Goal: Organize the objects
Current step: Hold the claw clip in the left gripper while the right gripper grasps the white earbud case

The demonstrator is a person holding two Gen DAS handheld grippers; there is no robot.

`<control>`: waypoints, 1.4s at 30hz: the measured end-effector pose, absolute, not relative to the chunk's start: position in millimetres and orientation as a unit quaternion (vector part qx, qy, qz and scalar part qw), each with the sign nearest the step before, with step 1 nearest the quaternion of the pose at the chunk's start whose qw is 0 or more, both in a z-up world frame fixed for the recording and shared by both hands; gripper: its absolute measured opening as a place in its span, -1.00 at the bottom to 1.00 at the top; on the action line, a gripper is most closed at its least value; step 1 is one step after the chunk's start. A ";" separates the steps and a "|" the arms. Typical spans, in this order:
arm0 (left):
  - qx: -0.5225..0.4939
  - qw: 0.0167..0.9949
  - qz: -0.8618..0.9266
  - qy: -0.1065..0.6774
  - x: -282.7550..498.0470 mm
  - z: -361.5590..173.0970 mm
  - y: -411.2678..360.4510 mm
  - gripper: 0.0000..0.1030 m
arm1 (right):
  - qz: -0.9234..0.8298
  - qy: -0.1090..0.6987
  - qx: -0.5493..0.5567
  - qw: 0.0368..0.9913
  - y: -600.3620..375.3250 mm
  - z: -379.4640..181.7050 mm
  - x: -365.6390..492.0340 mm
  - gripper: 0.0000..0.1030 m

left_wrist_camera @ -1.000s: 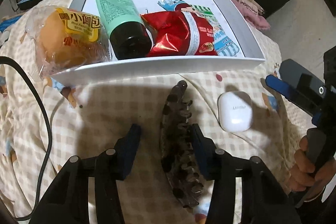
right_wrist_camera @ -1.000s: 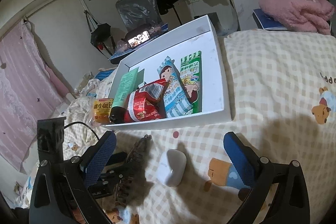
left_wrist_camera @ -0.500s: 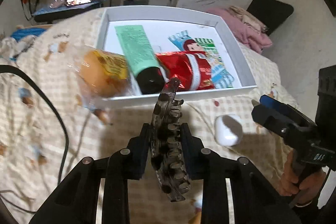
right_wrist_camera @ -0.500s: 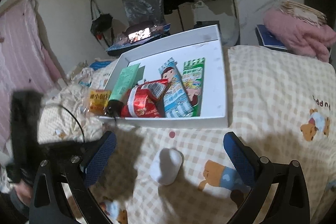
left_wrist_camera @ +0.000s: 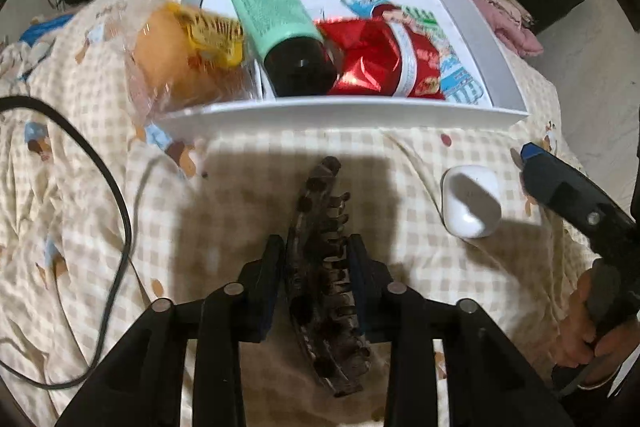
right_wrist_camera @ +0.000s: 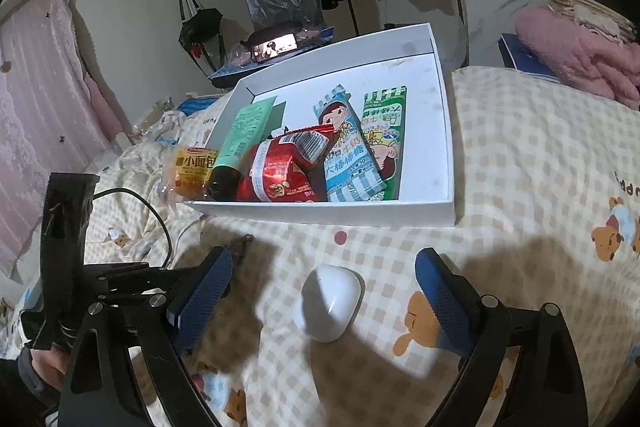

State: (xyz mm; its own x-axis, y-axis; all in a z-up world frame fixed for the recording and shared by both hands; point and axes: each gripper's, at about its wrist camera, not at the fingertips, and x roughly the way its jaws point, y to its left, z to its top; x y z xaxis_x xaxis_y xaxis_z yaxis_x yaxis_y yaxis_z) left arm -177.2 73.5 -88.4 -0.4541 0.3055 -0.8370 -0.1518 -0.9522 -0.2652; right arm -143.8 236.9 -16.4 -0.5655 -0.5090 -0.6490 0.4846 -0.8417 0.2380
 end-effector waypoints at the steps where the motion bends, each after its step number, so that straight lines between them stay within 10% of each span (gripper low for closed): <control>1: -0.510 0.133 0.847 -0.072 -176.9 -89.8 75.2 -0.28 | -0.883 -0.020 0.372 0.285 236.8 -16.2 -143.6 0.84; 11: -0.501 0.125 0.856 -0.015 -166.1 -89.2 94.2 -0.35 | -0.885 0.041 0.366 0.285 218.5 -16.9 -135.4 0.84; 14: -0.475 0.139 0.867 -0.057 -162.4 -78.1 85.2 -0.35 | -0.882 0.062 0.368 0.288 212.7 -20.6 -133.1 0.38; 33: -0.471 0.142 0.865 -0.097 -163.0 -78.1 69.7 -0.36 | -0.875 0.245 0.348 0.230 180.1 -66.5 -121.6 0.04; 42: -0.488 0.135 0.859 -0.070 -162.4 -85.9 73.7 -0.36 | -0.876 0.047 0.367 0.309 220.2 -31.3 -139.4 0.03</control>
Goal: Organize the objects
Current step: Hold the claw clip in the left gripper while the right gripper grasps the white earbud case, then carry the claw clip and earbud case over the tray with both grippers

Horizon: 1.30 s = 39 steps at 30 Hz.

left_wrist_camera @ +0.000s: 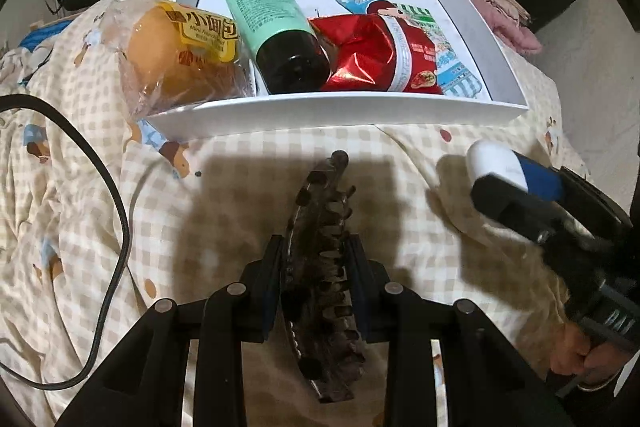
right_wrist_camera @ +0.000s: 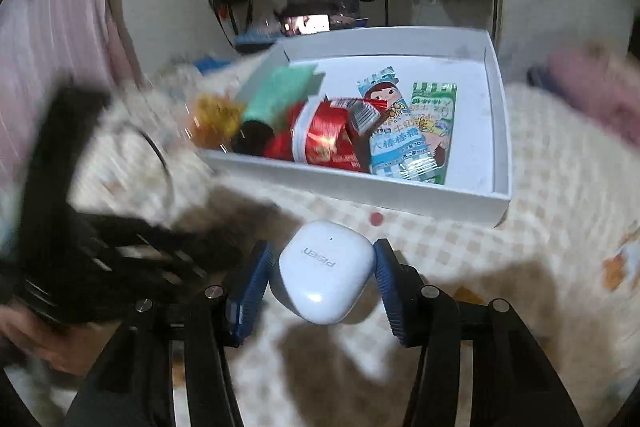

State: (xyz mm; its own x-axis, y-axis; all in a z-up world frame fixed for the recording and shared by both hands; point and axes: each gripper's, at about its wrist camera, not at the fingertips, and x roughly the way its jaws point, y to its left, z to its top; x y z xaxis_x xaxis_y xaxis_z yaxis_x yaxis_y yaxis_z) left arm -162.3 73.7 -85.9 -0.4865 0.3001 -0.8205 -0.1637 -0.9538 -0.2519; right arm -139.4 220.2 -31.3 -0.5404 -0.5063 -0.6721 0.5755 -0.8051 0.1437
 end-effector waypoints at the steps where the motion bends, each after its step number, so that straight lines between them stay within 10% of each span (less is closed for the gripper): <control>1: -0.488 0.135 0.859 -0.073 -162.8 -85.6 73.1 -0.37 | -0.875 0.038 0.371 0.310 221.8 -31.8 -141.8 0.03; 39: -0.305 0.138 0.920 -0.202 -178.6 34.2 4.7 -0.38 | -0.873 -0.115 0.287 0.376 259.9 63.3 -165.7 0.03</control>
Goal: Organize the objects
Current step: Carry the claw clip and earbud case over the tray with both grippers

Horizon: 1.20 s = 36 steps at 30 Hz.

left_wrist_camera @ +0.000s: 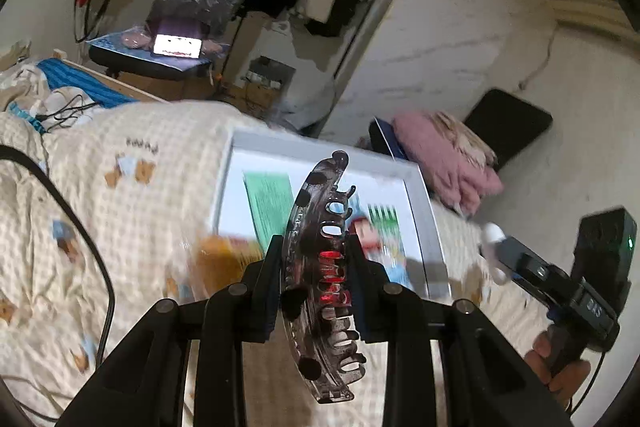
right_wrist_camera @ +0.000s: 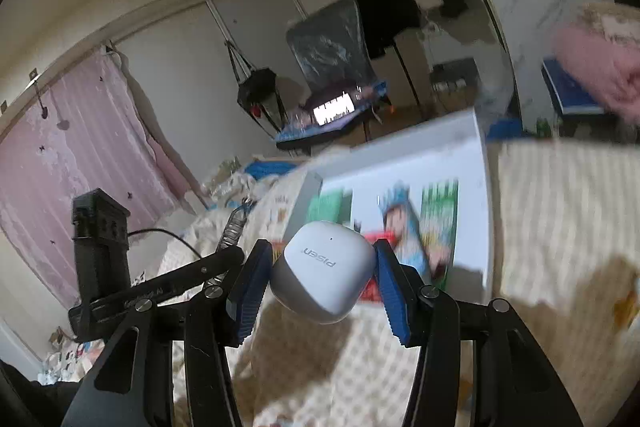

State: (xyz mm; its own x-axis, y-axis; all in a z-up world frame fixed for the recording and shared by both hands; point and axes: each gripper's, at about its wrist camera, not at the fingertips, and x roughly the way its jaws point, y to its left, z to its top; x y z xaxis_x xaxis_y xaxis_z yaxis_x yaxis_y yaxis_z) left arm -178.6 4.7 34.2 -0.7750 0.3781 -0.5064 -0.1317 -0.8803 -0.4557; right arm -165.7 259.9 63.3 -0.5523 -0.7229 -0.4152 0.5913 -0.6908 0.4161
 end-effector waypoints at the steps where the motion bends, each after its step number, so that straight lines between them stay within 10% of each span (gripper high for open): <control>1: -0.306 0.138 0.920 -0.204 -185.9 38.5 2.7 -0.38 | -0.874 -0.115 0.284 0.377 260.0 67.7 -168.7 0.03; 15: -0.304 0.143 0.925 -0.177 -280.0 60.0 41.0 -0.38 | -0.896 -0.149 0.201 0.367 268.5 124.5 -220.6 0.03; 36: -0.383 0.119 0.907 -0.128 -323.3 -9.3 80.7 -0.38 | -0.893 0.007 0.376 0.245 218.3 15.8 -267.2 0.04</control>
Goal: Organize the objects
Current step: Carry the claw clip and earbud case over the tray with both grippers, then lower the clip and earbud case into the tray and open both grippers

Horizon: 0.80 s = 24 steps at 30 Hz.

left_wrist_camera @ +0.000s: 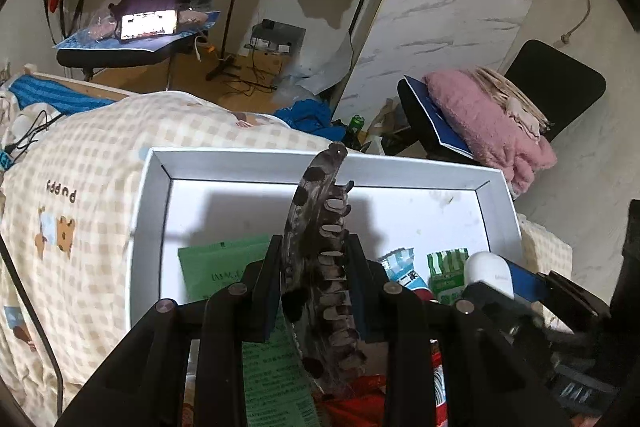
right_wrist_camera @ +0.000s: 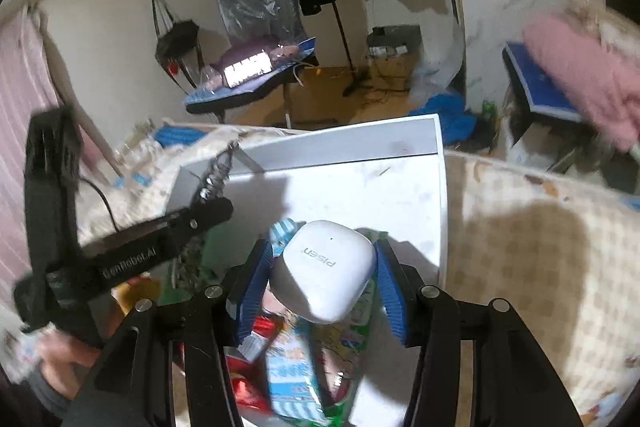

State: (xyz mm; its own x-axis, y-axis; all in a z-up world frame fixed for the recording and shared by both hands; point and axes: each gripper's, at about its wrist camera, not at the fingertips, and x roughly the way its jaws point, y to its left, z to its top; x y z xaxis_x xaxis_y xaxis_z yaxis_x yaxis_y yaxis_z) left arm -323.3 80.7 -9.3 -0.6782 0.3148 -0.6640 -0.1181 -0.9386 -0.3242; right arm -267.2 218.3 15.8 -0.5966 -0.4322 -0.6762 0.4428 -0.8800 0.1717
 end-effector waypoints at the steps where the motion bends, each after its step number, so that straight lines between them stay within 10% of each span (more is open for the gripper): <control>1: -0.385 0.122 0.906 -0.126 -323.0 -10.2 82.9 -0.38 | -0.896 0.022 0.372 0.242 215.4 15.6 -263.6 0.04; 16: -0.379 0.145 0.903 -0.145 -320.9 -11.7 87.3 -0.36 | -0.903 0.142 0.349 0.208 192.5 1.1 -238.1 0.04; 24: -0.336 0.163 0.918 -0.134 -299.7 -4.8 86.6 0.22 | -0.902 0.113 0.353 0.223 197.4 0.3 -237.9 0.05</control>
